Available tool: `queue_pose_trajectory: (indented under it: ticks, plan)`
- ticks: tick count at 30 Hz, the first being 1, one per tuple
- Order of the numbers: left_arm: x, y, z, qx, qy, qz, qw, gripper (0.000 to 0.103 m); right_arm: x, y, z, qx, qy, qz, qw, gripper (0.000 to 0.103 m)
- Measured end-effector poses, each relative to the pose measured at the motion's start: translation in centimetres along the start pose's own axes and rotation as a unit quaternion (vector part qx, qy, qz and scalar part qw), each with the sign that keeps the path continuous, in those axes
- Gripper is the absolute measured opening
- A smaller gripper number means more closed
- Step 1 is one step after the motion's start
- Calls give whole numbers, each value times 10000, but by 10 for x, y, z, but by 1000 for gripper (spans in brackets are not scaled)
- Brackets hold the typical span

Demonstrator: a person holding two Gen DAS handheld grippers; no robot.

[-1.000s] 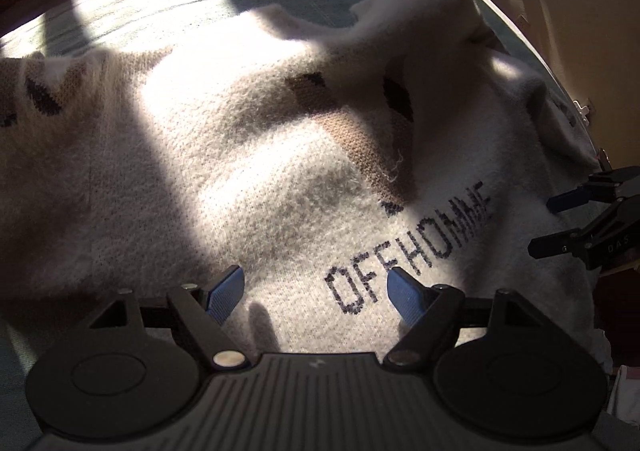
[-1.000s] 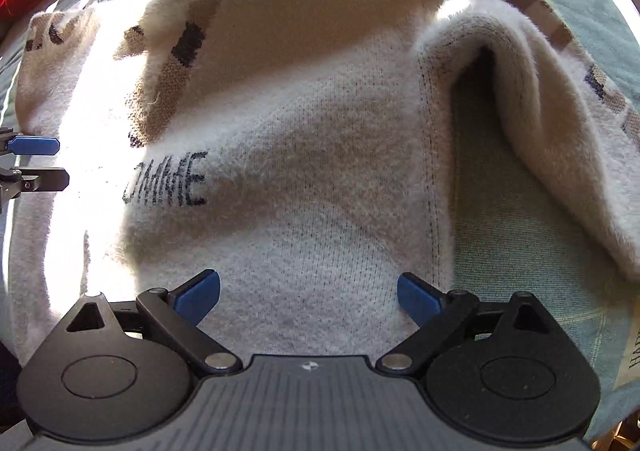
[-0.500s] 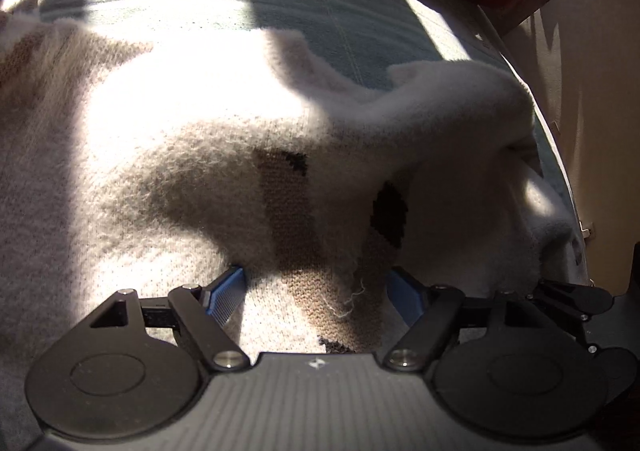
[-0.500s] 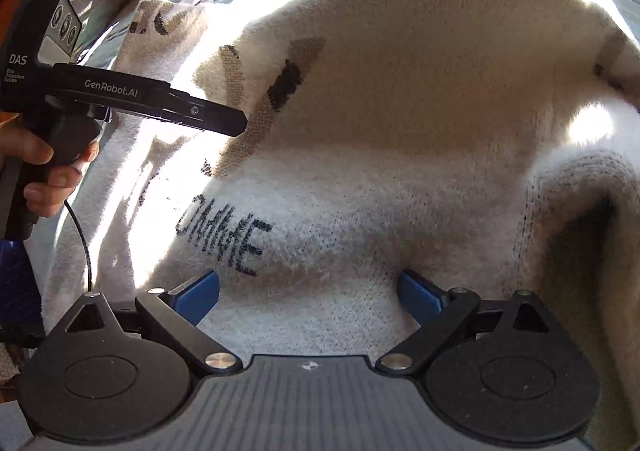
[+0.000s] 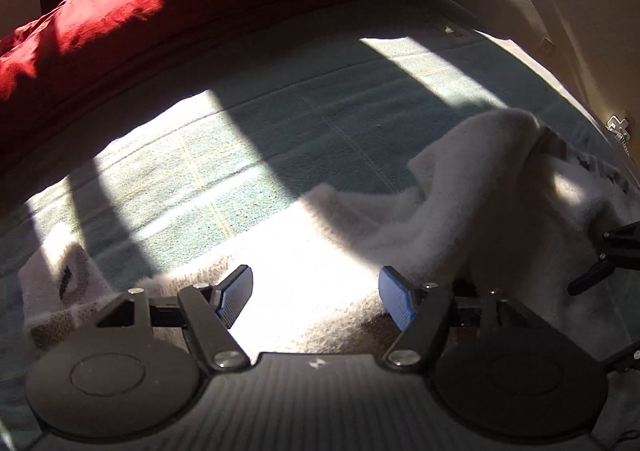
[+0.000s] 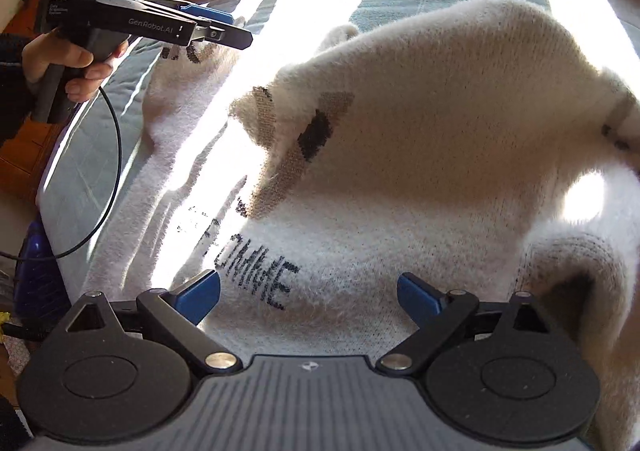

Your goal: Fold clothes

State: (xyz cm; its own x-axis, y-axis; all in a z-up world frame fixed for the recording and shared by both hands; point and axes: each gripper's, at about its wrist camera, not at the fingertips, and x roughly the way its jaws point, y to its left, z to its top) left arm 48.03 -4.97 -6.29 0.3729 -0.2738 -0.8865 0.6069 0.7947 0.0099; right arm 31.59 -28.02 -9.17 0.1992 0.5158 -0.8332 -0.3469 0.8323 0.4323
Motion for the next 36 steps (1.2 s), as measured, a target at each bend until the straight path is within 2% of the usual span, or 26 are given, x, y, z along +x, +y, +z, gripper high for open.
queue_pose_trajectory:
  ticks: [1,5,8,12,19,23,26,34,36]
  plan:
    - [9,12,9,112,118,67,9998,45,1,1,2,-37,-12,-22,10000,97]
    - [44,49,22,610,514,61,9968,45,6,4,6,-103,20,-17,9999,97]
    - [61,68,22,877,777,-201,9929,45,9,5,9,-145,50,-4,9999,97]
    - [81,87,17,789,1335,-903,9838,45,14,6,11,-138,42,23,9999,97]
    - [104,105,18,507,1758,-1545,9709,46,23,11,25,-155,27,108,9998,97]
    - [110,112,16,281,2154,-1917,9571,45,27,12,35,-93,28,158,9998,97]
    - [109,109,9,339,2444,-2306,9412,46,28,12,41,-33,0,256,9997,97]
    - [133,100,23,291,2529,-2642,9302,45,42,17,56,-46,-57,351,9994,97]
    - [127,101,14,181,2539,-2608,9312,38,42,20,59,-117,-90,348,9993,97]
